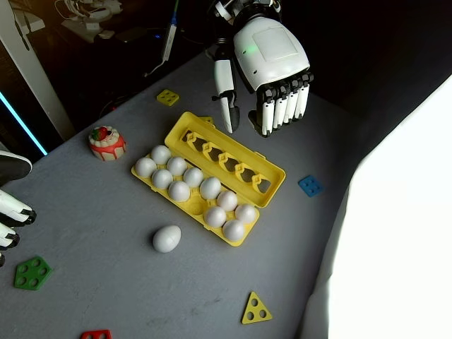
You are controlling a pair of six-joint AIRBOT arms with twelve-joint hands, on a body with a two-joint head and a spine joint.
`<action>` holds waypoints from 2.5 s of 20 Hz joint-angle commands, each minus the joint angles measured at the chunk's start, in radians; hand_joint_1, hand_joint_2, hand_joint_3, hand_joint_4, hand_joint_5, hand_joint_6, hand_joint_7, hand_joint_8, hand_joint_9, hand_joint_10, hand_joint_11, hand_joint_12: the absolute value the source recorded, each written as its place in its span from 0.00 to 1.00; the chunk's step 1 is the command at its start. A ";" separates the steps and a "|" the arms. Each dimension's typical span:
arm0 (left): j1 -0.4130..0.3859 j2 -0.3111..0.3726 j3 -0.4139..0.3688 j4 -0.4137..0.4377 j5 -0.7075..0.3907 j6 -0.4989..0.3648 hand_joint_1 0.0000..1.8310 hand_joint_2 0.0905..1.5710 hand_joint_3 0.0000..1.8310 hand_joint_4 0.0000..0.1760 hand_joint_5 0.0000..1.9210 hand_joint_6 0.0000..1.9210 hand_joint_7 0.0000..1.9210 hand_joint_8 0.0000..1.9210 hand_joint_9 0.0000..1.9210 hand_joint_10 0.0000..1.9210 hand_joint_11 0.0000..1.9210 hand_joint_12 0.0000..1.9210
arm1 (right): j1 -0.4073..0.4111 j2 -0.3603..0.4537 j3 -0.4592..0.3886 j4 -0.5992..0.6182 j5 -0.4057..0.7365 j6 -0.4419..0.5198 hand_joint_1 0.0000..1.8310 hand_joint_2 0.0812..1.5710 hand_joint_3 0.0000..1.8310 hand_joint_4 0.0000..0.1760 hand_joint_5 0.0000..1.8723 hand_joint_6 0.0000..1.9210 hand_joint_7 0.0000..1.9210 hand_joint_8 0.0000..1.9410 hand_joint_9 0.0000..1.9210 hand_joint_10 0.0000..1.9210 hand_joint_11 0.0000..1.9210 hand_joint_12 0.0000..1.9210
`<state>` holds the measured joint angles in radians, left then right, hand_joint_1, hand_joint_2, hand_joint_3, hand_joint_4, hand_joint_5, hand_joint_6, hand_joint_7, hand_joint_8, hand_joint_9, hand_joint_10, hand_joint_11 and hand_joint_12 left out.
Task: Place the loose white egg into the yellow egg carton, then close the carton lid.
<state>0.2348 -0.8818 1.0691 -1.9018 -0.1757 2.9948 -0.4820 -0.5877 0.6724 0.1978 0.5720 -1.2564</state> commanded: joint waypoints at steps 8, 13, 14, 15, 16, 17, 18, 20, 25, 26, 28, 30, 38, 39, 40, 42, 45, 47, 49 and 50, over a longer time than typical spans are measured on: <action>-0.009 0.016 -0.026 0.019 0.022 0.003 0.19 0.81 0.00 0.26 0.06 0.01 0.06 0.01 0.07 0.01 0.00 0.25 | 0.015 0.005 -0.006 -0.007 0.117 0.001 0.13 0.73 0.01 0.00 0.10 0.00 0.12 0.00 0.11 0.00 0.00 0.33; -0.006 0.036 -0.068 0.019 0.043 0.003 0.20 0.82 0.00 0.13 0.07 0.00 0.07 0.00 0.07 0.00 0.00 0.24 | 0.012 -0.003 -0.005 0.057 0.115 -0.013 0.15 0.70 0.00 0.00 0.10 0.00 0.10 0.00 0.09 0.00 0.00 0.27; -0.001 0.040 -0.079 0.019 0.046 0.003 0.19 0.82 0.00 0.19 0.07 0.00 0.07 0.00 0.07 0.00 0.00 0.28 | 0.017 -0.016 -0.005 0.101 0.111 -0.051 0.22 0.65 0.00 0.00 0.06 0.00 0.09 0.00 0.09 0.00 0.00 0.25; 0.001 0.044 -0.090 0.019 0.046 0.003 0.19 0.82 0.00 0.15 0.08 0.01 0.09 0.01 0.09 0.01 0.00 0.33 | 0.027 -0.039 -0.002 0.143 0.107 -0.115 0.31 0.62 0.00 0.00 0.05 0.00 0.08 0.00 0.07 0.00 0.00 0.24; 0.000 0.048 -0.105 0.019 0.044 0.003 0.20 0.82 0.00 0.17 0.08 0.00 0.10 0.01 0.11 0.01 0.00 0.33 | 0.037 -0.078 0.003 0.219 0.100 -0.208 0.37 0.60 0.00 0.02 0.05 0.00 0.08 0.00 0.08 0.00 0.00 0.30; 0.000 0.052 -0.117 0.019 0.044 0.003 0.20 0.82 0.00 0.19 0.08 0.00 0.11 0.00 0.11 0.01 0.00 0.31 | 0.044 -0.111 0.011 0.286 0.099 -0.275 0.44 0.60 0.00 0.04 0.05 0.00 0.08 0.00 0.08 0.00 0.00 0.31; -0.001 0.056 -0.133 0.019 0.045 0.003 0.20 0.83 0.00 0.24 0.07 0.00 0.10 0.00 0.10 0.00 0.00 0.28 | 0.047 -0.162 0.035 0.378 0.098 -0.348 0.49 0.60 0.00 0.10 0.05 0.00 0.08 0.00 0.09 0.01 0.00 0.36; 0.000 0.058 -0.146 0.019 0.046 0.003 0.21 0.83 0.00 0.21 0.09 0.01 0.08 0.00 0.09 0.00 0.00 0.28 | 0.042 -0.210 0.066 0.481 0.084 -0.392 0.58 0.63 0.00 0.15 0.06 0.00 0.05 0.00 0.06 0.00 0.00 0.33; 0.001 0.055 -0.154 0.021 0.044 0.003 0.22 0.83 0.00 0.35 0.09 0.00 0.05 0.00 0.08 0.00 0.00 0.31 | 0.090 -0.352 0.136 0.711 0.071 -0.516 0.61 0.69 0.02 0.17 0.08 0.00 0.01 0.00 0.02 0.00 0.00 0.17; 0.001 0.055 -0.154 0.021 0.044 0.003 0.20 0.83 0.00 0.38 0.09 0.00 0.06 0.00 0.09 0.00 0.00 0.32 | 0.102 -0.377 0.152 0.773 0.068 -0.538 0.60 0.70 0.02 0.19 0.06 0.00 0.00 0.00 0.01 0.01 0.00 0.04; 0.003 0.055 -0.155 0.021 0.044 0.003 0.20 0.83 0.00 0.41 0.08 0.00 0.06 0.00 0.10 0.00 0.00 0.32 | 0.126 -0.422 0.194 0.862 0.035 -0.538 0.58 0.70 0.02 0.26 0.08 0.00 0.01 0.00 0.02 0.00 0.00 0.13; 0.015 0.051 -0.152 0.017 0.028 0.003 0.19 0.83 0.00 0.35 0.08 0.00 0.06 0.00 0.09 0.00 0.00 0.31 | 0.149 -0.465 0.239 0.954 0.000 -0.538 0.61 0.68 0.01 0.24 0.10 0.01 0.03 0.00 0.04 0.01 0.00 0.25; -0.002 0.025 -0.123 0.101 0.048 0.003 0.24 0.83 0.00 0.16 0.10 0.00 0.06 0.00 0.09 0.00 0.00 0.34 | 0.153 -0.560 0.341 1.123 -0.062 -0.537 0.63 0.66 0.00 0.30 0.16 0.01 0.04 0.00 0.05 0.00 0.00 0.26; -0.011 0.018 -0.117 0.106 0.042 0.003 0.26 0.83 0.00 0.12 0.12 0.01 0.08 0.00 0.10 0.00 0.00 0.36 | 0.151 -0.577 0.357 1.139 -0.066 -0.537 0.64 0.67 0.00 0.22 0.17 0.01 0.03 0.00 0.04 0.00 0.00 0.18; -0.013 0.014 -0.113 0.106 0.038 0.003 0.25 0.83 0.00 0.13 0.11 0.00 0.08 0.00 0.10 0.00 0.00 0.35 | 0.150 -0.590 0.369 1.151 -0.070 -0.537 0.64 0.67 0.00 0.17 0.18 0.02 0.04 0.00 0.04 0.00 0.00 0.17; -0.009 0.015 -0.118 0.104 0.019 0.003 0.25 0.83 0.00 0.11 0.11 0.00 0.07 0.00 0.09 0.00 0.00 0.34 | 0.149 -0.608 0.389 1.177 -0.073 -0.537 0.63 0.67 0.00 0.16 0.20 0.02 0.03 0.00 0.05 0.00 0.00 0.24; 0.009 0.018 -0.126 0.082 0.009 0.003 0.25 0.83 0.00 0.15 0.11 0.00 0.07 0.00 0.09 0.00 0.00 0.35 | 0.149 -0.630 0.413 1.205 -0.077 -0.534 0.64 0.67 0.00 0.14 0.20 0.02 0.03 0.00 0.05 0.00 0.00 0.25; 0.023 0.019 -0.133 0.072 0.002 0.003 0.26 0.83 0.00 0.15 0.11 0.00 0.07 0.00 0.09 0.00 0.00 0.36 | 0.145 -0.640 0.423 1.224 -0.088 -0.534 0.64 0.67 0.00 0.10 0.22 0.03 0.04 0.00 0.05 0.00 0.00 0.23; 0.027 0.022 -0.136 0.072 -0.007 0.003 0.24 0.83 0.00 0.14 0.12 0.00 0.07 0.00 0.09 0.00 0.00 0.36 | 0.137 -0.646 0.424 1.240 -0.091 -0.534 0.64 0.68 0.01 0.00 0.24 0.05 0.05 0.00 0.06 0.00 0.00 0.24; 0.028 0.024 -0.136 0.066 -0.015 0.003 0.25 0.83 0.00 0.18 0.11 0.00 0.07 0.00 0.09 0.00 0.00 0.33 | 0.134 -0.647 0.424 1.253 -0.088 -0.534 0.67 0.67 0.00 0.00 0.25 0.07 0.06 0.00 0.06 0.00 0.00 0.21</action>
<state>0.2710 -0.8665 0.9337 -1.8557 -0.2024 2.9944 -0.3500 -1.2400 1.0935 1.4807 0.4545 -1.7935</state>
